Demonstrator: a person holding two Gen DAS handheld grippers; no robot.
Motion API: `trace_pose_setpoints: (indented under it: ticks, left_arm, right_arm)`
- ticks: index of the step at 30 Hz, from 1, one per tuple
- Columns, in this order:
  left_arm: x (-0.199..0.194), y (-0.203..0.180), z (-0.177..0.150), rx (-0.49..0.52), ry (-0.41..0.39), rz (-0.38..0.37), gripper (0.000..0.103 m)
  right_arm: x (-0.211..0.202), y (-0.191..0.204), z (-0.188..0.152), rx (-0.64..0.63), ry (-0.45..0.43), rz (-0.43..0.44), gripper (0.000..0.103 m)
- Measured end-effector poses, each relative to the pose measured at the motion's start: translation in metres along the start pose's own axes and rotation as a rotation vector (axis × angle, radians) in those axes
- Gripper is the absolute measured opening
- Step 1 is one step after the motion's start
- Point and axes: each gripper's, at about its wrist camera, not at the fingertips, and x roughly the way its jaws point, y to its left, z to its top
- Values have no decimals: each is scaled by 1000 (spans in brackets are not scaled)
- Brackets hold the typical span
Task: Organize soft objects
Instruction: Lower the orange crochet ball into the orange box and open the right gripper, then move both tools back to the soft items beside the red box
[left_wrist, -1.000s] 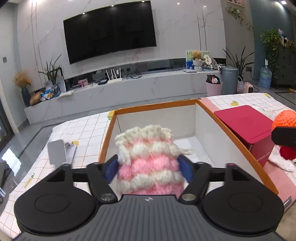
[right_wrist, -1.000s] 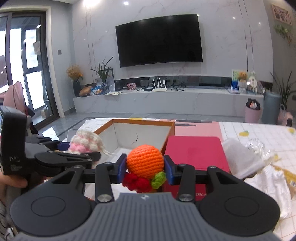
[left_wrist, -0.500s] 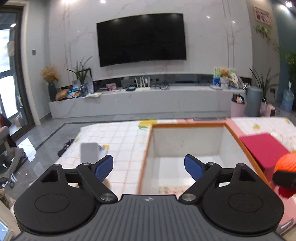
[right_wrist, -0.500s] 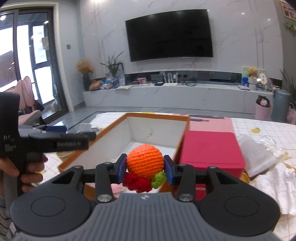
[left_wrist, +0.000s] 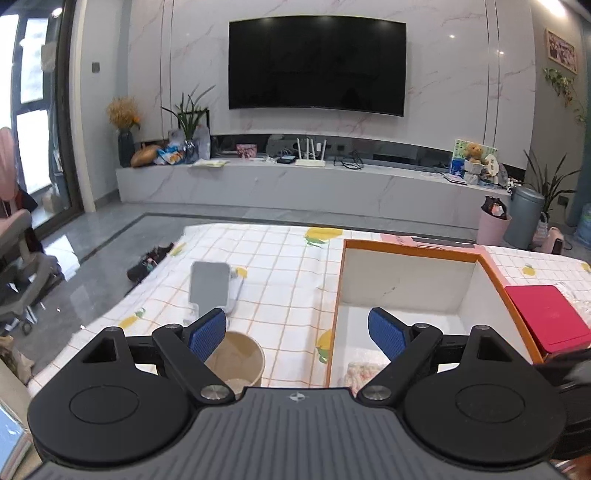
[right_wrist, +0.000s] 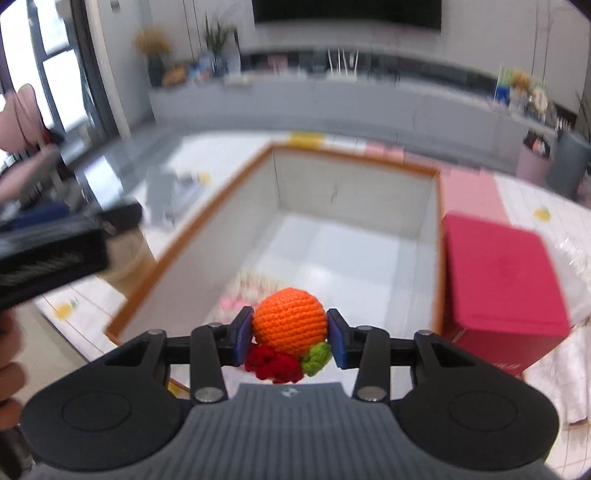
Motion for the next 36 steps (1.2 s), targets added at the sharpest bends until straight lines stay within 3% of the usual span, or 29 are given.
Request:
trace_pose_setpoints:
  ticks: [2,5,7,10,15,28,36]
  left_arm:
    - [1,1,0,14,14,-30,101]
    - [2,1,0,8,20,-16,101]
    - [2,1,0,2,25,-25,101]
    - [0,0,0,-7,31,-38,101]
    - [-2,5,4,-44,51,-48,101]
    - [-23,-2,11,-31,14,-82,102]
    - [-49,-35,10,19,-8,-141,101]
  right_arm:
    - [16,1,1,5,57,18,42]
    - [28,2,-3,14,114,-3,42]
    - [31,5,-6,1,122,-40,56]
    - [30,8,-8,-20,117,-77,59]
    - [25,6,-4,-2,109,-61,63]
    - [-47,10,-3,-49,-16,-62,65]
    - [-114,-32,-13,-69,-128,-154,72]
